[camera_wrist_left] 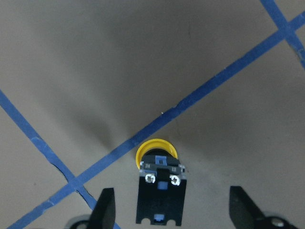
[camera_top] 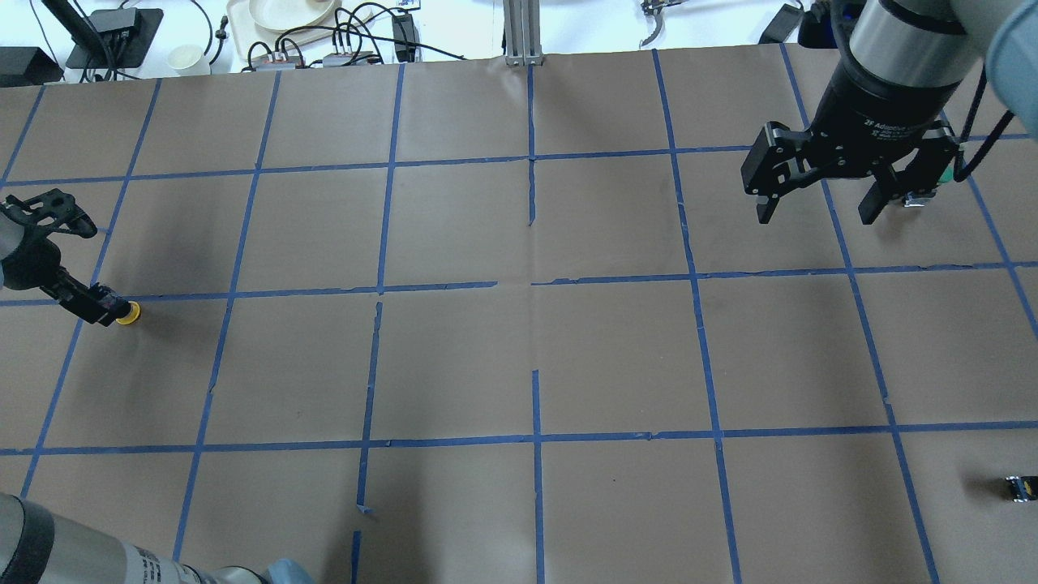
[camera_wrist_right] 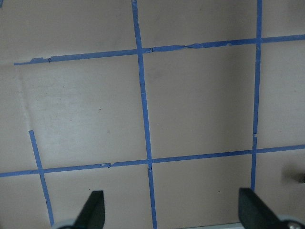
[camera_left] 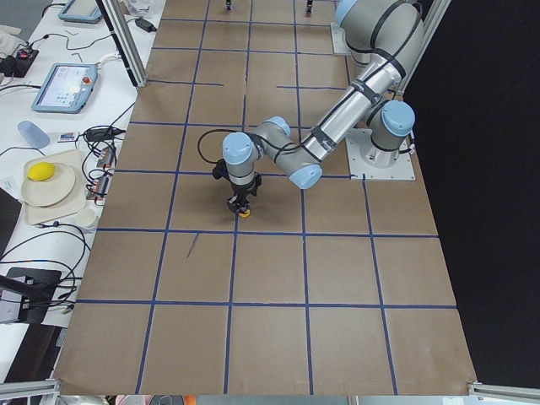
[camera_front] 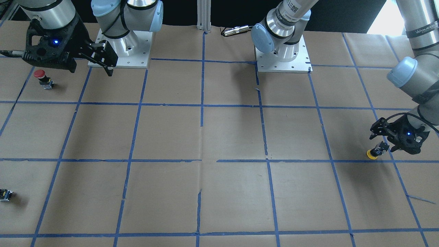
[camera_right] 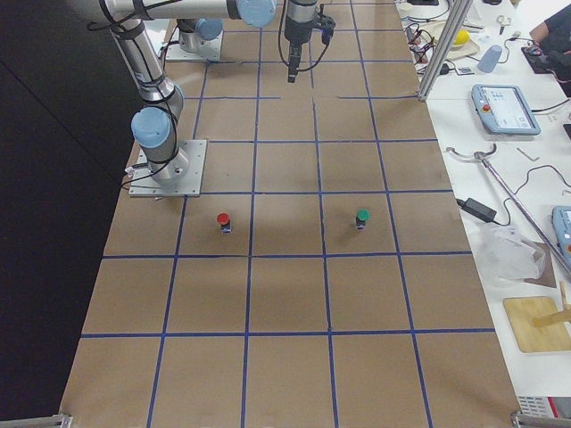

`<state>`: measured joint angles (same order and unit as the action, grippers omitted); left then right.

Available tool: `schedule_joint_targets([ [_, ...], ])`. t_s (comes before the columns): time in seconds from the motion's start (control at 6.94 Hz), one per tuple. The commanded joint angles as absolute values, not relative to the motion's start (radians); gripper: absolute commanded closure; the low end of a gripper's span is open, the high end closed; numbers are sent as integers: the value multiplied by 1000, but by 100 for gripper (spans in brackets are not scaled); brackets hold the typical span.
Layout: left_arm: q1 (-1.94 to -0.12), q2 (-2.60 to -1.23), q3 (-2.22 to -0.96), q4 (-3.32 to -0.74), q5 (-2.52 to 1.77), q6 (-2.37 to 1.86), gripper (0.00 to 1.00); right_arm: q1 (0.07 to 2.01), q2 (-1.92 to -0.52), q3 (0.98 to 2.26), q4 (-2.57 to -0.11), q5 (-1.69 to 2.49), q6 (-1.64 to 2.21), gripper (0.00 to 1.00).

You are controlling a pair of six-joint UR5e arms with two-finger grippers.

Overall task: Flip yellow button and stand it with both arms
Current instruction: 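Close the left gripper on the black base of the yellow button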

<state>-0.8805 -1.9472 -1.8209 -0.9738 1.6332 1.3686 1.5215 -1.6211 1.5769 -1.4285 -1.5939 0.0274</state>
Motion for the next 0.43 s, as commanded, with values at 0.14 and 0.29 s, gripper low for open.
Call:
schedule_joint_targets([
  [0.14,-884,-1951,-1807,-971,1616,1397,83,1522,-1621,1580,-1427,-1589,28,0],
  [0.29,-882,-1944,-1804,-971,1580,1397,84,1522,-1621,1582,-1428,-1586,28,0],
])
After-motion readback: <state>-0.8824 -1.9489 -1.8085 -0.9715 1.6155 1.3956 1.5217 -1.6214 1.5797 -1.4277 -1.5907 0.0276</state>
